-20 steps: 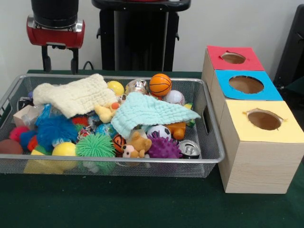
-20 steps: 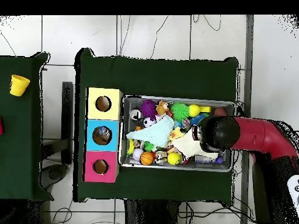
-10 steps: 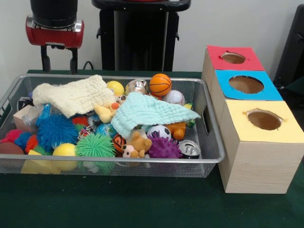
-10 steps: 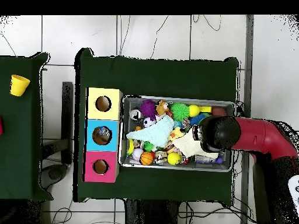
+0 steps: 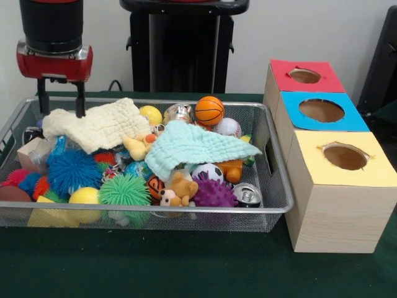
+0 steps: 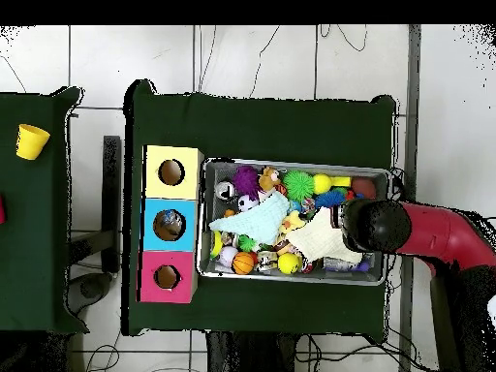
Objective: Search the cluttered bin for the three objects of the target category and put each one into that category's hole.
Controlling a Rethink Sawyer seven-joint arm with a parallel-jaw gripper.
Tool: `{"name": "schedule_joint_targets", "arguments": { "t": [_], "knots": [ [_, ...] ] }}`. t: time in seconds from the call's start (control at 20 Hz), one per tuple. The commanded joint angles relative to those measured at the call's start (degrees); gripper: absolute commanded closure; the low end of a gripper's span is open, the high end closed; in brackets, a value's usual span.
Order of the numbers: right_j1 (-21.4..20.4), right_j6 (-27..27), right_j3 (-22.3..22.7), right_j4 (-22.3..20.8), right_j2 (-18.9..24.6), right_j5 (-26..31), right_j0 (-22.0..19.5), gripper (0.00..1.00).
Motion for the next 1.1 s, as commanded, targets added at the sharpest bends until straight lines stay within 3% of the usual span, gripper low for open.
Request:
{"name": "schedule_joint_targets", "arguments": {
  "t": [0.05, 0.5, 0.65, 0.9, 1.1],
  "knots": [
    [6.8, -3.4, 0.4, -3.0, 2.6, -7.0, -3.1, 0.0],
    [10.8, -3.7, -1.2, -4.4, 2.0, -10.8, -5.2, 0.0],
    [11.3, -1.4, -0.9, -4.5, 0.7, -12.2, -5.7, 0.0],
    [10.1, 3.2, -0.5, -4.8, -3.3, -13.8, -5.2, 0.0],
    [10.4, 3.2, -2.3, -4.2, -4.3, -13.3, -5.4, 0.0]
  ]
}}
